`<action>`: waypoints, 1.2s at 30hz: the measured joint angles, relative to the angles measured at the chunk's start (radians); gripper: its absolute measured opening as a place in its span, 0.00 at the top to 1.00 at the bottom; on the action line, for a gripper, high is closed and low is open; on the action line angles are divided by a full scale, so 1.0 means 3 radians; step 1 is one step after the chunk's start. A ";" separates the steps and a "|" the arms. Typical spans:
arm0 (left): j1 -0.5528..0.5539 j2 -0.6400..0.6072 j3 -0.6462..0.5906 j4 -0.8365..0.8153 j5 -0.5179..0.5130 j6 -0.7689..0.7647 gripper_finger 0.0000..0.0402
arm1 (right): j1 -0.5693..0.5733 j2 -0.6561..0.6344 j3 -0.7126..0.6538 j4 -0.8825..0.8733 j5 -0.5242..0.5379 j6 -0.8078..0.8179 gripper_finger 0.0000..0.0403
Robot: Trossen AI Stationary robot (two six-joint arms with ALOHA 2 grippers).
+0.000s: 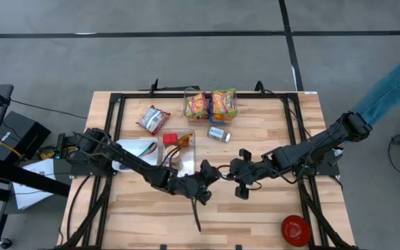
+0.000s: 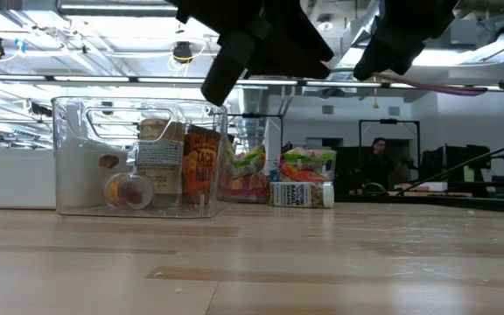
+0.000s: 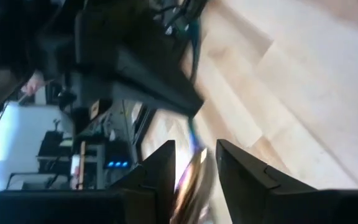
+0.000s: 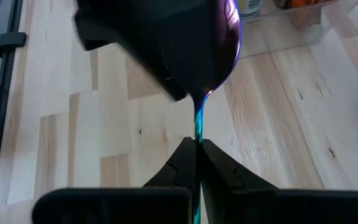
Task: Pick & Place Food Item
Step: Put the blue spoon into the white bin
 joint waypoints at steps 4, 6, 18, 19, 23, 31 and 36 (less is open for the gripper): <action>0.0002 0.0000 0.0000 -0.0009 -0.0062 0.0016 0.74 | 0.0005 0.0000 0.0000 -0.0003 -0.0008 0.0000 1.00; 0.0002 0.0000 0.0000 -0.0030 -0.0065 0.0017 0.74 | 0.0005 0.0000 0.0000 -0.0003 -0.0027 0.0001 1.00; 0.0000 -0.0001 -0.0001 -0.0178 -0.0168 0.0075 0.74 | 0.0008 -0.0001 0.0000 -0.0010 -0.0076 0.0009 1.00; -0.0001 -0.0001 -0.0001 -0.0177 -0.0168 0.0077 0.74 | 0.0008 -0.0001 0.0000 -0.0010 -0.0077 0.0009 1.00; -0.0006 -0.0001 -0.0001 -0.0176 -0.0168 0.0086 0.79 | 0.0008 -0.0001 0.0000 -0.0010 -0.0079 0.0008 1.00; -0.0027 -0.0055 -0.0014 -0.0293 -0.0105 0.0100 0.97 | 0.0006 -0.0013 0.0008 0.0028 -0.0063 -0.0027 0.99; -0.0051 -0.0116 -0.0014 -0.0366 -0.0136 0.0073 0.99 | 0.0006 -0.0007 0.0004 0.0156 -0.0063 -0.0264 0.91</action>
